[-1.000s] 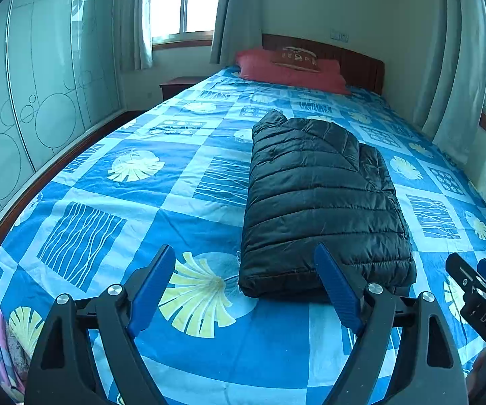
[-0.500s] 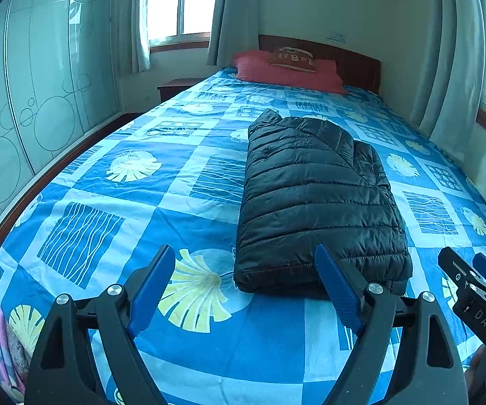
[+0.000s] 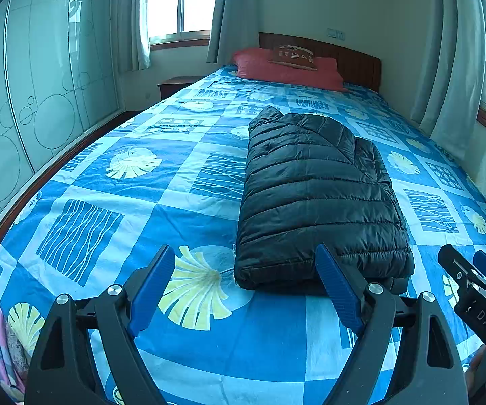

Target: Fold large clothes

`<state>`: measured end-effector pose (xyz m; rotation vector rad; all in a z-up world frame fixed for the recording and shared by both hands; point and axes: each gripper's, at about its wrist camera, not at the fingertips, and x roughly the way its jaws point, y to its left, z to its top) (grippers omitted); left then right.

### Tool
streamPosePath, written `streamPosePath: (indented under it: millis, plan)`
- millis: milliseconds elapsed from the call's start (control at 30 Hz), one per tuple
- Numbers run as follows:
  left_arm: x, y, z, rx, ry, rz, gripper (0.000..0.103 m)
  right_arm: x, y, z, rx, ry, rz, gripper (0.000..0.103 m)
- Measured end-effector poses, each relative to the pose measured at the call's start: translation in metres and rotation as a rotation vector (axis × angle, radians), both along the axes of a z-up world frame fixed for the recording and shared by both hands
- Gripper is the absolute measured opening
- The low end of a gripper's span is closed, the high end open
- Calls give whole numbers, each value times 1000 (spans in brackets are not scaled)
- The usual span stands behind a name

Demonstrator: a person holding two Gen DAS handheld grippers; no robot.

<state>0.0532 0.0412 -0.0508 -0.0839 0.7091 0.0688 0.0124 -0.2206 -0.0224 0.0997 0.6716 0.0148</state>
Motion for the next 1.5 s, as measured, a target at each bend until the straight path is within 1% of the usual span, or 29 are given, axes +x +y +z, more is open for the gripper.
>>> streamPosePath:
  millis: [300, 500, 867, 967, 1033, 1100, 1167, 1333, 1433, 1467, 1500]
  plan:
    - [-1, 0, -1, 1, -1, 2, 84, 0, 0, -1, 1, 6, 2, 87]
    - [-2, -1, -1, 17, -7, 6, 84, 0, 1, -1, 2, 7, 5, 87]
    - [-4, -5, 7, 37, -40, 7, 84, 1, 0, -2, 3, 6, 6, 87]
    - [-3, -6, 6, 45, -20, 7, 84, 1, 1, -3, 2, 6, 9, 87]
    - [-2, -8, 4, 67, 2, 24, 84, 0, 1, -3, 1, 5, 10, 87]
    - [-1, -9, 4, 84, 8, 27, 84, 1, 2, -3, 1, 7, 11, 87]
    - [-1, -9, 4, 80, 0, 20, 84, 0, 2, -3, 1, 5, 11, 87]
    - [-2, -5, 7, 40, -24, 18, 84, 0, 2, -4, 1, 7, 11, 87]
    - [-3, -5, 9, 37, -41, 12, 84, 0, 2, -6, 2, 9, 14, 87]
    - [-2, -4, 9, 32, -43, 4, 84, 0, 2, -6, 3, 11, 15, 87]
    - [-2, -4, 9, 24, -36, -5, 87, 1, 2, -7, 6, 13, 17, 87]
